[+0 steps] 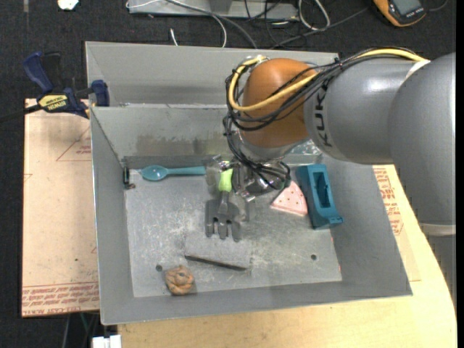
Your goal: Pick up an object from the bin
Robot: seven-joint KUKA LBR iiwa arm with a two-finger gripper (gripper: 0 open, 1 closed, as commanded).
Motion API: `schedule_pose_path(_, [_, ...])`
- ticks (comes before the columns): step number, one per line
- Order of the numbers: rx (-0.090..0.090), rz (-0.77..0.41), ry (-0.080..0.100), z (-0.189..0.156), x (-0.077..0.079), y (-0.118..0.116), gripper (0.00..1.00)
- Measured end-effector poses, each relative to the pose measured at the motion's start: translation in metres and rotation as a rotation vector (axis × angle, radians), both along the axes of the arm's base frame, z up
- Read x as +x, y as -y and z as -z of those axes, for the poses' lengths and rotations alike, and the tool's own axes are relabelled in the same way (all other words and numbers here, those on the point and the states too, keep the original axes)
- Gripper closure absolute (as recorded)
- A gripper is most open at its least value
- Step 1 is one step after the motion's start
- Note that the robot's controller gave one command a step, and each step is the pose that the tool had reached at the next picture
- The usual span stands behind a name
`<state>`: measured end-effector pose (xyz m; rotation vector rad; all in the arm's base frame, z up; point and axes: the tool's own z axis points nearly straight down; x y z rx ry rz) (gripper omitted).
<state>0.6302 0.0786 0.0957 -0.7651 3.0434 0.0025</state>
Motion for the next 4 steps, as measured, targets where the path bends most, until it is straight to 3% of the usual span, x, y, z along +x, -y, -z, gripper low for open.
schedule_pose_path(1, [0.0,-0.168,-0.007,-0.004,-0.023,-0.022,0.0])
schedule_pose_path(2, [-0.001,-0.269,0.005,0.027,-0.005,-0.025,0.0])
schedule_pose_path(3, [0.003,-0.311,0.006,0.024,-0.008,-0.012,1.0])
schedule_pose_path(4, [0.003,-0.311,0.006,0.024,-0.008,-0.012,1.0])
